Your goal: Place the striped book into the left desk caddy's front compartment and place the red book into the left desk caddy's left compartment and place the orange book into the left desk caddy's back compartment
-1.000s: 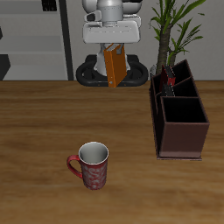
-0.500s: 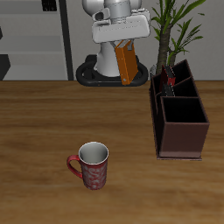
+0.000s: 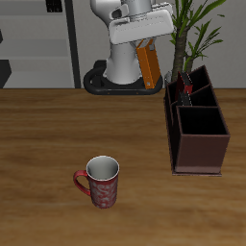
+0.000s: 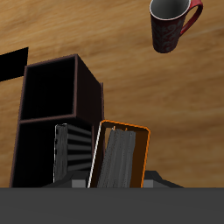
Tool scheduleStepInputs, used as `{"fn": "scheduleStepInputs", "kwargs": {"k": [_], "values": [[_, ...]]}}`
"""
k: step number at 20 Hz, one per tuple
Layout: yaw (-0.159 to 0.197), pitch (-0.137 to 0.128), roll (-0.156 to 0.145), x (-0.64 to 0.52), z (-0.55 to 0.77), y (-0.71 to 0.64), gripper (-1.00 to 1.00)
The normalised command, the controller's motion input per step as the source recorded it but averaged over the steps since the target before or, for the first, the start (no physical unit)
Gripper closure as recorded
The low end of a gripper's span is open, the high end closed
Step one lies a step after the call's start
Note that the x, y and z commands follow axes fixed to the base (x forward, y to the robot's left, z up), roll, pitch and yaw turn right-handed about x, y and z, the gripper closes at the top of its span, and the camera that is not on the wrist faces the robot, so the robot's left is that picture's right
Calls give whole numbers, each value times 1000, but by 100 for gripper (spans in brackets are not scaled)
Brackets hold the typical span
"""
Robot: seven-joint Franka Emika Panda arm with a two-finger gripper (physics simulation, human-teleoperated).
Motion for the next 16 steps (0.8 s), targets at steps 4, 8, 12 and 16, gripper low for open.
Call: {"fn": "scheduleStepInputs", "kwargs": {"k": [4, 8, 12, 16], "values": [[26, 12, -3, 106, 170, 208, 100], [7, 18, -22, 53, 164, 126, 100], [28, 15, -17, 128, 235, 165, 100], [14, 4, -7, 87, 137, 261, 100]]}}
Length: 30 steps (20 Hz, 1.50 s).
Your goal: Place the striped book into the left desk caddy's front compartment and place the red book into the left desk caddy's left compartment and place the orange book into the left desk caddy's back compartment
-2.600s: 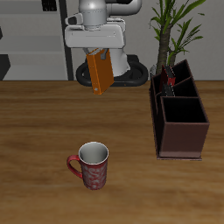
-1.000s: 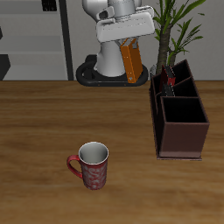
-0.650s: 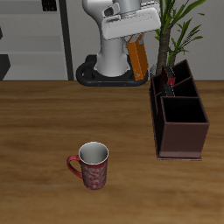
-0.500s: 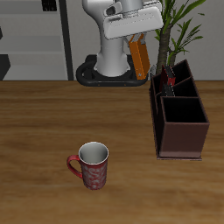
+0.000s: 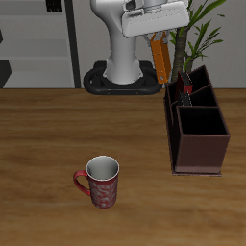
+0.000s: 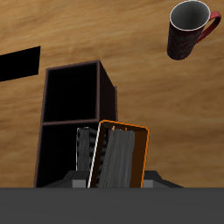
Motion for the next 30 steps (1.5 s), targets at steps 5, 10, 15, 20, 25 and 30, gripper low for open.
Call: {"fn": "scheduleStepInputs", "kwargs": {"k": [5, 10, 15, 20, 25, 30], "values": [[25, 26, 20, 105, 30, 204, 100], [13, 21, 15, 76, 35, 154, 100], [20, 0, 27, 47, 122, 255, 100], [9, 17, 13, 110, 17, 225, 100], [-13, 28, -30, 201, -31, 120, 100], [-15, 26, -71, 117, -35, 138, 100]]}}
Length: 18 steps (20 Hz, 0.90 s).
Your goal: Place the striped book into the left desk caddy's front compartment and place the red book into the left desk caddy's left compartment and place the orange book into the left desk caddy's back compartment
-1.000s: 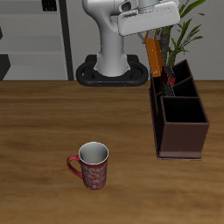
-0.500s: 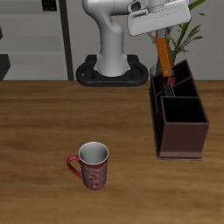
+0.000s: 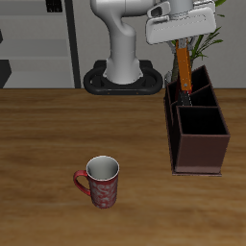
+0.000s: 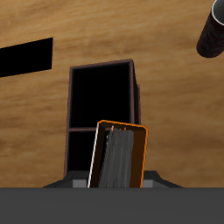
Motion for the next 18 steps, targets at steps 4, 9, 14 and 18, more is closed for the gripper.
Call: {"fn": "scheduleStepInputs", "kwargs": {"k": [4, 9, 14, 18], "values": [[-34, 29, -86, -8, 42, 226, 100], [11, -14, -51, -79, 83, 343, 100], [-14, 22, -1, -4, 8, 212, 100], [13, -20, 19, -73, 77, 306, 100]]}}
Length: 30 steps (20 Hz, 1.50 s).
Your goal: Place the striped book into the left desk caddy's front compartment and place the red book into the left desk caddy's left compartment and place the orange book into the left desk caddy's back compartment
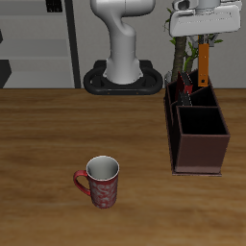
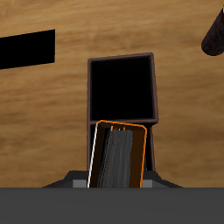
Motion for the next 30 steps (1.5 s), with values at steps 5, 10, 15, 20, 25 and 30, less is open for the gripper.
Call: {"fn": "scheduleStepInputs", "kwargs": {"k": [5, 10, 15, 20, 25, 30], "values": [[14, -4, 2, 17, 63, 190, 100], [-9, 1, -32, 47, 4, 97, 100], [-21, 33, -40, 113, -22, 68, 100], [24, 3, -15, 40, -86, 0, 100], [65, 24, -10, 40, -193, 33, 100], [123, 19, 37, -7, -233, 95, 100]]}}
